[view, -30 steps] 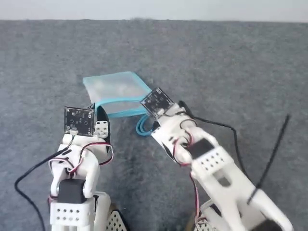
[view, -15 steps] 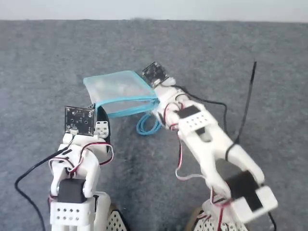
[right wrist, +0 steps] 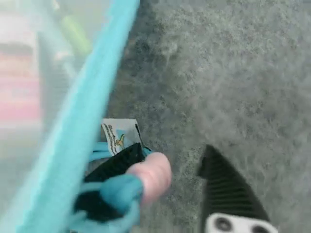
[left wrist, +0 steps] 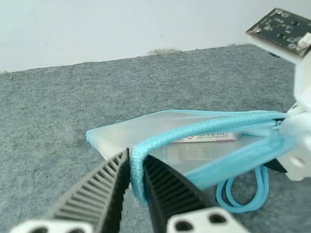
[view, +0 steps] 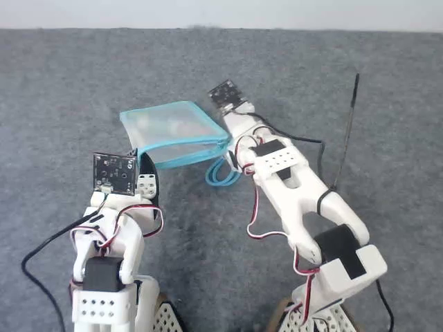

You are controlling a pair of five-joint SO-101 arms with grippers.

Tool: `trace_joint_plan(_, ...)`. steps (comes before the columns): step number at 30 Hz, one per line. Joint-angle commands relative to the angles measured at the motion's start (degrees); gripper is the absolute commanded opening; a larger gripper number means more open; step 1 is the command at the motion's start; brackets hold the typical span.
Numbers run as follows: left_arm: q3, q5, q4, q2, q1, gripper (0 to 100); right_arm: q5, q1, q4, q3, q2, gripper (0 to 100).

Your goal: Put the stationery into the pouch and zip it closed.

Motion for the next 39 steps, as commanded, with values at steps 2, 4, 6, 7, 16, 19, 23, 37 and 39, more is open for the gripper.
trace_joint_plan(2, 0.6, -0.4, -2.1, 0.0, 0.2, 1, -3.3, 2.9, 8.3, -3.6, -9.3, 0.2)
trace_joint_plan(4, 1.0, -0.4, -2.1, 0.0, 0.2, 1, -2.9, 2.8, 13.4, -3.5, -13.3, 1.1)
trace_joint_plan(6, 1.2, -0.4, -2.1, 0.0, 0.2, 1, -3.1, 2.5, 18.3, -3.4, -17.7, 0.6)
trace_joint_plan(7, 1.5, -0.4, -2.1, 0.0, 0.2, 1, -3.1, 2.4, 20.6, -3.3, -20.2, 0.7)
trace_joint_plan(16, 4.6, -0.6, -2.1, 0.0, 7.1, 1, -3.0, 2.2, 30.6, 5.5, -46.8, 0.6)
trace_joint_plan(19, 5.1, -0.6, -2.1, 0.4, 10.2, 1, -1.5, 0.0, 33.5, 8.3, -54.5, 0.6)
trace_joint_plan(23, 5.4, -0.7, -2.1, 0.5, 12.3, 1, 1.7, -7.8, 38.4, 8.7, -63.8, 0.6)
trace_joint_plan(37, 5.2, -0.4, -3.3, 0.5, 8.8, 1, 9.5, -6.6, 48.8, 7.2, -66.5, 3.9)
trace_joint_plan(39, 3.8, 0.5, -3.3, 0.5, 4.9, 1, 9.5, -1.0, 51.6, 8.0, -63.0, 12.5)
